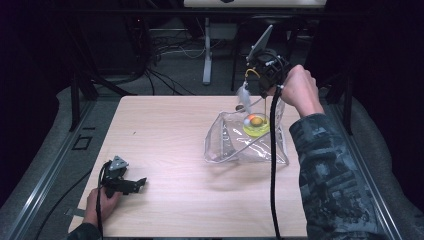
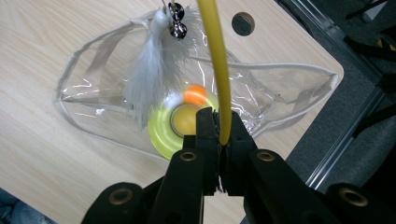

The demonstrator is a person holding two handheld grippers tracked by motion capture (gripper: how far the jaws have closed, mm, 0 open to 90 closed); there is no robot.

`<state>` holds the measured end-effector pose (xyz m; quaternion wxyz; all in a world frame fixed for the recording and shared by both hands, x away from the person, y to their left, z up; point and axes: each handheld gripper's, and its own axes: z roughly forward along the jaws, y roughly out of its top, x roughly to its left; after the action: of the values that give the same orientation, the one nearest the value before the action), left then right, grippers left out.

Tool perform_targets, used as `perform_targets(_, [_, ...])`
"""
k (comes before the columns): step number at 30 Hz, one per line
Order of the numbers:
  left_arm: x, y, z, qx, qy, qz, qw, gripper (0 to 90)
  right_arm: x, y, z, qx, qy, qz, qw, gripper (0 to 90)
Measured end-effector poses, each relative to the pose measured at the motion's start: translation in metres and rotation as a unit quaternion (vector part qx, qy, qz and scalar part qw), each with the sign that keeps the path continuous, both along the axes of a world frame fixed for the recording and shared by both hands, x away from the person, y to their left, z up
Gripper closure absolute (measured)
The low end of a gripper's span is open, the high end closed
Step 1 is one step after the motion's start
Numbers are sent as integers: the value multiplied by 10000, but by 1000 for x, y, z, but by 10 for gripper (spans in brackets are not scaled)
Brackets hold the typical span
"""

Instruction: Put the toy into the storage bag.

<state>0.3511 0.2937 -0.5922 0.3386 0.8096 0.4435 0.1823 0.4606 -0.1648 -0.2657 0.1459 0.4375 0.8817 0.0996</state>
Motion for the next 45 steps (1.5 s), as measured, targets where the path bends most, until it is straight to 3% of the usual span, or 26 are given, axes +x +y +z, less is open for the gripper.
perform_targets(25, [0, 0, 0, 0, -1, 0, 10000, 1, -2, -19, -54, 65, 260, -81, 9996, 873])
perform_targets(29, [0, 0, 0, 0, 1, 0, 10000, 1, -3, -23, -65, 37, 439, -76, 9990, 873])
perform_targets(37, [0, 0, 0, 1, 1, -1, 10000, 1, -7, -25, -86, -60, 536, -85, 9985, 874])
perform_targets(45, [0, 0, 0, 0, 0, 0, 10000, 1, -7, -25, -100, 38, 628, -34, 9980, 874])
